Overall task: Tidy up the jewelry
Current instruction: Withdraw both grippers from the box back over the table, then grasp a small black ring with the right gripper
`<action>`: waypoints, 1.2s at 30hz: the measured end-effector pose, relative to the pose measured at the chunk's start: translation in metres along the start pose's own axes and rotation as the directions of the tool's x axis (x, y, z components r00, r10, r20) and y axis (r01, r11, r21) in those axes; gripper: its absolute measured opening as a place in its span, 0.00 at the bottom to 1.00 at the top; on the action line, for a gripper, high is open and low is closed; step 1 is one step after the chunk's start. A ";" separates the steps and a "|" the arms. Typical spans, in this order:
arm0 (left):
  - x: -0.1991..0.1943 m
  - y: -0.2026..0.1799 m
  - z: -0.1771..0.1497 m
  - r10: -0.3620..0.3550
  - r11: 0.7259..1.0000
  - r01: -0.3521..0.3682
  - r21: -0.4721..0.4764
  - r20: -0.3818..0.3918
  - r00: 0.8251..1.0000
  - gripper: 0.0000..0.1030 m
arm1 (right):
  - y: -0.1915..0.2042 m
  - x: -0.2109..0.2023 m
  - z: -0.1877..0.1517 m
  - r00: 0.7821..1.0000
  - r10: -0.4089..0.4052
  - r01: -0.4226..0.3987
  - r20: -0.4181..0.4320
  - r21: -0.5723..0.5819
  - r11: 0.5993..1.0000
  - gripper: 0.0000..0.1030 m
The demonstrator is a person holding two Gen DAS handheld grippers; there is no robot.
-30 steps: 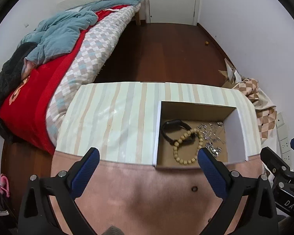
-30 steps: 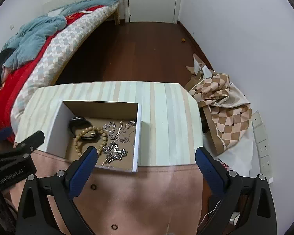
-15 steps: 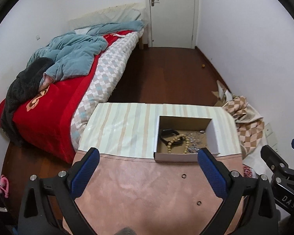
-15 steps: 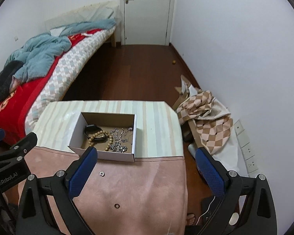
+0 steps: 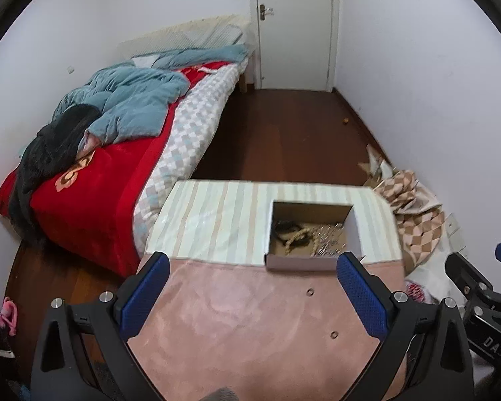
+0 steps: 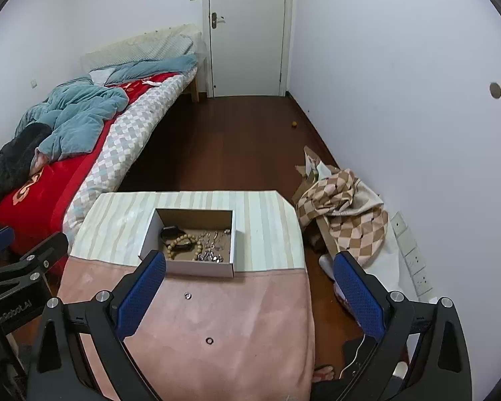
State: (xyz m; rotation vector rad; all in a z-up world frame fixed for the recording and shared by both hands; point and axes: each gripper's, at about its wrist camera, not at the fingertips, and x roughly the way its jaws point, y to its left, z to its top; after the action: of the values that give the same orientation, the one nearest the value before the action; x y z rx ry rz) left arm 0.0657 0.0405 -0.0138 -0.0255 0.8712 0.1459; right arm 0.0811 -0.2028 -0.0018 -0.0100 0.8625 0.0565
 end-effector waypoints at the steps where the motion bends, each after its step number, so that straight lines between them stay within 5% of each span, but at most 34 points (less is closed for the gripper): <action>1: 0.007 0.000 -0.006 0.004 1.000 -0.004 0.000 -0.023 1.000 0.99 | 0.000 0.004 -0.004 1.000 0.006 -0.006 -0.011 0.002 1.000 0.99; 8: 0.086 -0.002 -0.073 0.079 0.996 -0.065 0.067 -0.228 0.970 0.99 | 0.001 0.090 -0.085 0.976 0.066 -0.065 -0.205 0.012 0.998 0.97; 12: 0.136 -0.001 -0.112 0.130 0.989 -0.094 0.117 -0.357 0.925 0.99 | 0.005 0.144 -0.127 0.937 0.131 -0.122 -0.324 0.047 0.991 0.63; 18: 0.173 0.007 -0.136 0.136 0.989 -0.094 0.112 -0.455 0.880 0.99 | 0.020 0.182 -0.159 0.903 0.160 -0.153 -0.398 0.050 0.987 0.60; 24: 0.184 0.009 -0.139 0.136 0.989 -0.093 0.112 -0.479 0.867 0.99 | 0.037 0.201 -0.163 0.892 0.163 -0.166 -0.421 0.030 0.986 0.59; 29: 0.188 0.009 -0.138 0.132 0.990 -0.088 0.111 -0.488 0.863 0.99 | 0.047 0.209 -0.164 0.882 0.146 -0.163 -0.447 0.000 0.987 0.48; 32: 0.194 0.012 -0.134 0.125 0.991 -0.083 0.106 -0.492 0.861 0.99 | 0.052 0.208 -0.165 0.896 0.099 -0.136 -0.433 -0.054 0.989 0.33; 34: 0.195 0.011 -0.132 0.121 0.991 -0.080 0.104 -0.491 0.863 0.99 | 0.054 0.208 -0.165 0.898 0.092 -0.135 -0.429 -0.070 0.988 0.13; 36: 0.194 0.006 -0.127 0.108 0.993 -0.068 0.099 -0.485 0.868 0.99 | 0.047 0.207 -0.163 0.899 0.118 -0.146 -0.422 -0.033 0.989 0.12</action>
State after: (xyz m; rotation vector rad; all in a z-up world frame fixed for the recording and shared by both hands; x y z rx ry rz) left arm 0.0913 0.0590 -0.2441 0.0541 1.3898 0.1950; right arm 0.0894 -0.1515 -0.2638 -0.0240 1.2929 0.2163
